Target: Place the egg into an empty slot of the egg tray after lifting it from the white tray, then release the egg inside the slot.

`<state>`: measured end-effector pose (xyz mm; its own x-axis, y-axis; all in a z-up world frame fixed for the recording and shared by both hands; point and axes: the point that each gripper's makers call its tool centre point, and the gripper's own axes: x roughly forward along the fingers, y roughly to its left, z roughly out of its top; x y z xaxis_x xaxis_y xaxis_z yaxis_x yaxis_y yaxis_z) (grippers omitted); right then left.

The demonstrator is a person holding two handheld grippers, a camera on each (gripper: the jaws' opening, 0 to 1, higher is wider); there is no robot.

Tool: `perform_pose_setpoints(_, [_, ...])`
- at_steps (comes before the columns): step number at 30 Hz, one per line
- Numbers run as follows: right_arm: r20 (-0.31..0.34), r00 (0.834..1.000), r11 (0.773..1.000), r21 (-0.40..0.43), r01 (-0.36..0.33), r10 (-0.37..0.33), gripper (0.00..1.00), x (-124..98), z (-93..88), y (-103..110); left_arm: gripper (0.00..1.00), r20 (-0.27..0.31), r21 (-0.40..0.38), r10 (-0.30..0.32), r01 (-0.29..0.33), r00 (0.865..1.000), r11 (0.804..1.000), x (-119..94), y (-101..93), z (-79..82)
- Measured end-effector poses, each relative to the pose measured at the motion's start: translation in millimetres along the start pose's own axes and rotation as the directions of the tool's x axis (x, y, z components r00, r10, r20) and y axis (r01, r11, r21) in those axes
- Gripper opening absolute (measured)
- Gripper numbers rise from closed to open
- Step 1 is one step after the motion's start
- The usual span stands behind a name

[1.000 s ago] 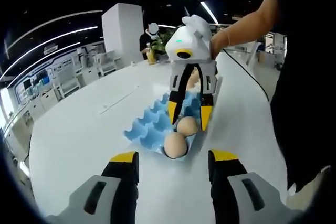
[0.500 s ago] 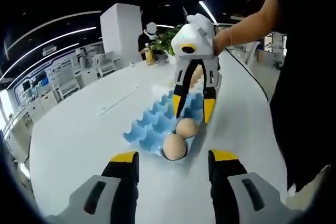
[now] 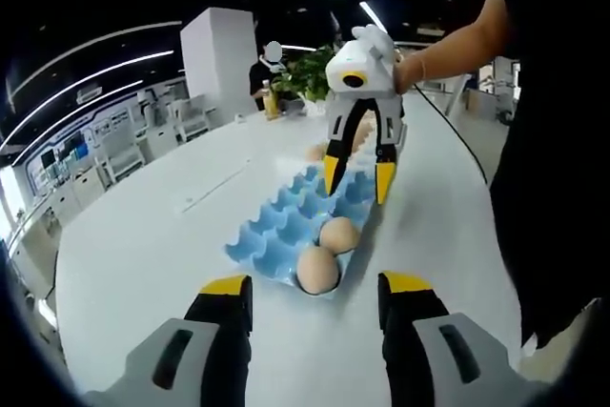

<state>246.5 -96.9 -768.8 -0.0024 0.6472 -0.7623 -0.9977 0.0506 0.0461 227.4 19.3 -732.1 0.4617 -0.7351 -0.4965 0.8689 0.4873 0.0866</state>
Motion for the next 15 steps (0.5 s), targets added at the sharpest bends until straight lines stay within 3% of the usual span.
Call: perform_pose_setpoints(15, [-0.022,0.998,0.996,0.059,0.067,-0.066,0.39,-30,-34.8,-7,0.53,-0.002,0.008,-0.003,0.003,1.0,1.0,0,0.3,1.7])
